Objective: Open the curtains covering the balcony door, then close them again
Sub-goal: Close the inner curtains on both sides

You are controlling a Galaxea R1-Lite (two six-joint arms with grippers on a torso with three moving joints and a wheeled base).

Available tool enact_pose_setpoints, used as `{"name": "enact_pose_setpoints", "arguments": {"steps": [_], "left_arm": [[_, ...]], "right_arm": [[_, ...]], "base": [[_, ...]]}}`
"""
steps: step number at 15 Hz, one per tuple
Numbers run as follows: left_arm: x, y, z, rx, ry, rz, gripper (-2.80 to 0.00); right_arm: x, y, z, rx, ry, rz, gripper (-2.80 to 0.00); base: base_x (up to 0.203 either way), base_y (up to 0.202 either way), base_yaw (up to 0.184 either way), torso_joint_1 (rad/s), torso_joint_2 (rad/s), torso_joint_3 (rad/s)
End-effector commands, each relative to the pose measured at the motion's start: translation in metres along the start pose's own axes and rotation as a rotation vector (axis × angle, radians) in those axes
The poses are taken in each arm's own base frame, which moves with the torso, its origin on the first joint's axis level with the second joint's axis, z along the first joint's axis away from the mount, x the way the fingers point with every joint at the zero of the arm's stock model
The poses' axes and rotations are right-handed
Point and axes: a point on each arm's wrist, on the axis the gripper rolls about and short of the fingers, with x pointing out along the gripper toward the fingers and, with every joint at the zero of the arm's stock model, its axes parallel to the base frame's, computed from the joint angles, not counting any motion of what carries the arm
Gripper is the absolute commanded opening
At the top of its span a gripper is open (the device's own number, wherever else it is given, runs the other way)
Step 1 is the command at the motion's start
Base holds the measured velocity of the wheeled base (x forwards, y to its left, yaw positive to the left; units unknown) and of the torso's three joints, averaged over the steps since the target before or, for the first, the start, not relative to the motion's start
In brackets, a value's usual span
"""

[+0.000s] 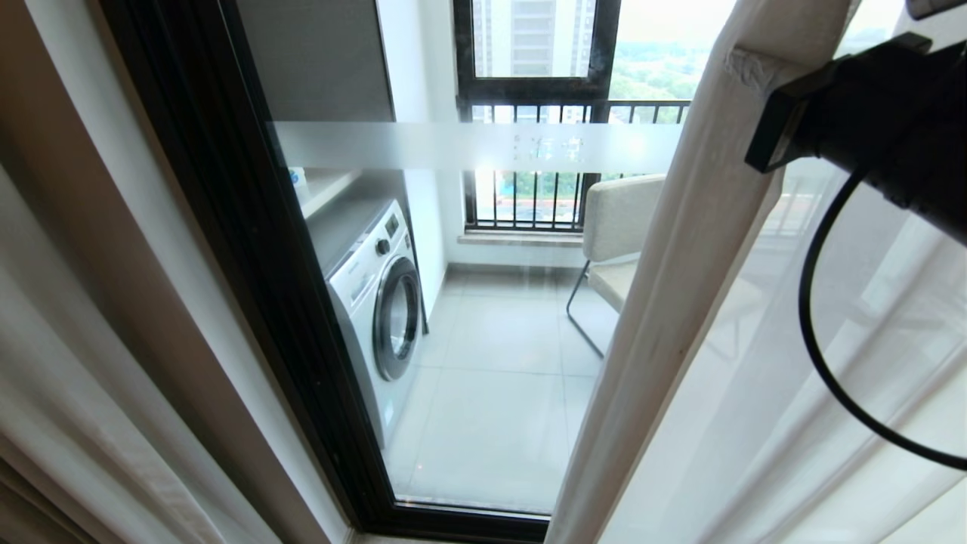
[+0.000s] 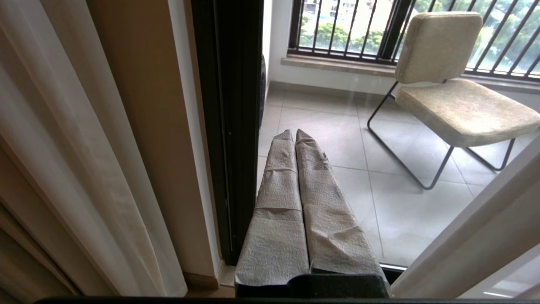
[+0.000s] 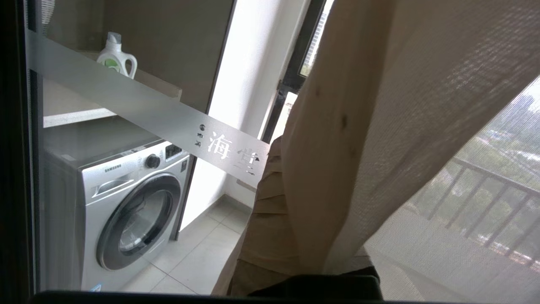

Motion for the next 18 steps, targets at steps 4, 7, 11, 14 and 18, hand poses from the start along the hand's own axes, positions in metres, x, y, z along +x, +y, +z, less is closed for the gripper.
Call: {"name": "enact_pose_setpoints", "arguments": {"steps": [4,7,11,14,18], "left_arm": [[0.0,0.0,0.0,-0.001,-0.001,0.0,-2.8],[0.0,0.0,0.0,-0.001,-0.001,0.0,-2.8],[0.0,0.0,0.0,-0.001,-0.001,0.0,-2.8],[0.0,0.0,0.0,-0.001,-0.001,0.0,-2.8],[0.0,0.0,0.0,-0.001,-0.001,0.0,-2.8]], "right_arm": [[-0.01,-0.035,0.007,-0.031,0.01,-0.201,-2.8],[-0.017,-0.069,0.002,-0.086,0.044,-0.34,-2.8],[-0.028,-0.094,-0.007,-0.132,0.087,-0.45,-2.8],[-0.034,-0.097,-0.009,-0.139,0.101,-0.466,-2.8],[-0.038,-0.098,-0.009,-0.142,0.103,-0.471,-2.8]], "base": [[0.0,0.0,0.0,0.0,0.0,0.0],[0.0,0.0,0.0,0.0,0.0,0.0],[0.0,0.0,0.0,0.0,0.0,0.0],[0.0,0.0,0.0,0.0,0.0,0.0],[0.0,0.0,0.0,0.0,0.0,0.0]]}}
